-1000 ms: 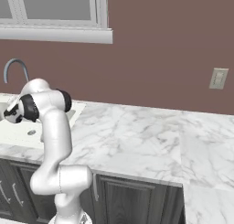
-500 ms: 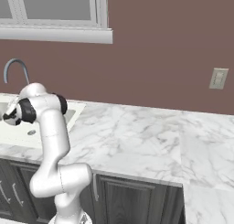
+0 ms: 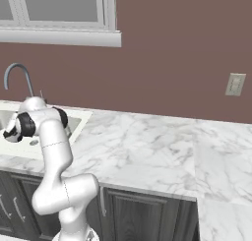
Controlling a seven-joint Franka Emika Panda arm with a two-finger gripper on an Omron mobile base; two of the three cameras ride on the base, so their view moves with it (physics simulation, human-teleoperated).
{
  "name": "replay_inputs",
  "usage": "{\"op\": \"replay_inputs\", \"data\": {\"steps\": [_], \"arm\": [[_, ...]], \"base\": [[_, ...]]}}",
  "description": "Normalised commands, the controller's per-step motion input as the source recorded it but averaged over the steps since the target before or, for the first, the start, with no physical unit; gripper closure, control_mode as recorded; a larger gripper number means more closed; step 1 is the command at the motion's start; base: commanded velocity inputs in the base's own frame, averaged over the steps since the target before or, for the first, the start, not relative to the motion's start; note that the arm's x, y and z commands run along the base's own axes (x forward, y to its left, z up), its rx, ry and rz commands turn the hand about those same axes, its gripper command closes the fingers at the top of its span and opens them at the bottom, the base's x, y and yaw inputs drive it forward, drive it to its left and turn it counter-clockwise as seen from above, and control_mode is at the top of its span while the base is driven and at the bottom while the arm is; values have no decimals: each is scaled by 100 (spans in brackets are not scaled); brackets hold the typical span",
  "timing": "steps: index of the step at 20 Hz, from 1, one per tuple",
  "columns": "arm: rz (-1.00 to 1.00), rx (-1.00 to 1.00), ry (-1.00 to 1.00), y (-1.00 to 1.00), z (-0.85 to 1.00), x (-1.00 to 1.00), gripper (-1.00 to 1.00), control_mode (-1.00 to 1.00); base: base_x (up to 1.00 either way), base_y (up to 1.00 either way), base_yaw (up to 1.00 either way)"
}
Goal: Dump the bell pepper and mushroom from the bowl so the bowl can be washed. Place the bowl in the sink after clearing the leftovers.
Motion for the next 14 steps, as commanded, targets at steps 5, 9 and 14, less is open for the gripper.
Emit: {"op": "replay_inputs", "data": {"steps": [5,9,14], "arm": [[0,-9,0,6,0,7,100,-100],[0,-7,0,0,0,0,100,-100],[0,-2,-5,-4,18,-9,100,-100]], "base": [[0,0,0],[0,0,0],[0,0,0]]}}
